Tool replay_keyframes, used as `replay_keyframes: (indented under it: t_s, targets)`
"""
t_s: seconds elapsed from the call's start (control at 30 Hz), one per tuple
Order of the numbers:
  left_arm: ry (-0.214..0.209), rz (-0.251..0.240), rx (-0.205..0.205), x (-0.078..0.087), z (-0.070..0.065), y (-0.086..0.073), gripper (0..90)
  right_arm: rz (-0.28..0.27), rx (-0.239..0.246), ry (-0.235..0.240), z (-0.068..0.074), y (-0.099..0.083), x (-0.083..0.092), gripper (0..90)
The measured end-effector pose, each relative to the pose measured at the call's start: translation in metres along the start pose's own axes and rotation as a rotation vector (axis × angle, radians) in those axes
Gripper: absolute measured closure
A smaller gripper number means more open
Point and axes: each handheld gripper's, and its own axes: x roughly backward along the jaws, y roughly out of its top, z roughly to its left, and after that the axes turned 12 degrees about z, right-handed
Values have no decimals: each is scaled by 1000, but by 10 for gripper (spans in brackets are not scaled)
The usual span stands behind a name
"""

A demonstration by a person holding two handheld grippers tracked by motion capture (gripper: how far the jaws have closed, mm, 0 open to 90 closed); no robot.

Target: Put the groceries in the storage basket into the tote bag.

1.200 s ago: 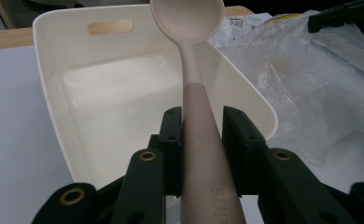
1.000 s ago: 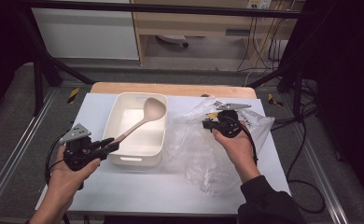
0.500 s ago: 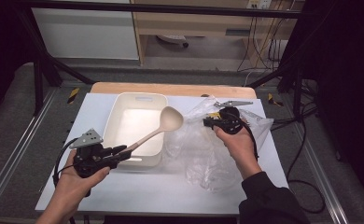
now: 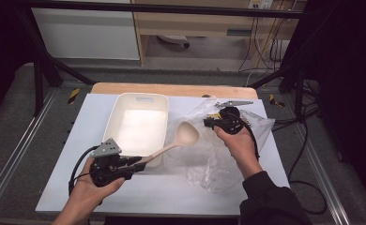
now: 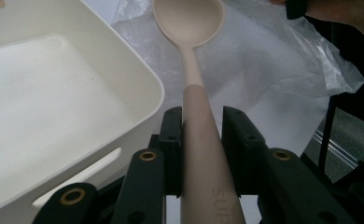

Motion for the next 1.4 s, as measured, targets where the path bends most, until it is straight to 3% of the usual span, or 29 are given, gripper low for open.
replay_keyframes:
  t_s: [0.43, 0.93, 1.4]
  targets:
    - [-24, 30, -24, -37, -18, 9, 701, -14, 10, 3, 2, 0, 3, 900]
    - [-15, 24, -7, -85, -19, 31, 705, -33, 19, 2, 3, 0, 9, 900]
    - [9, 7, -19, -112, -25, 47, 713, -53, 30, 0, 6, 0, 14, 900]
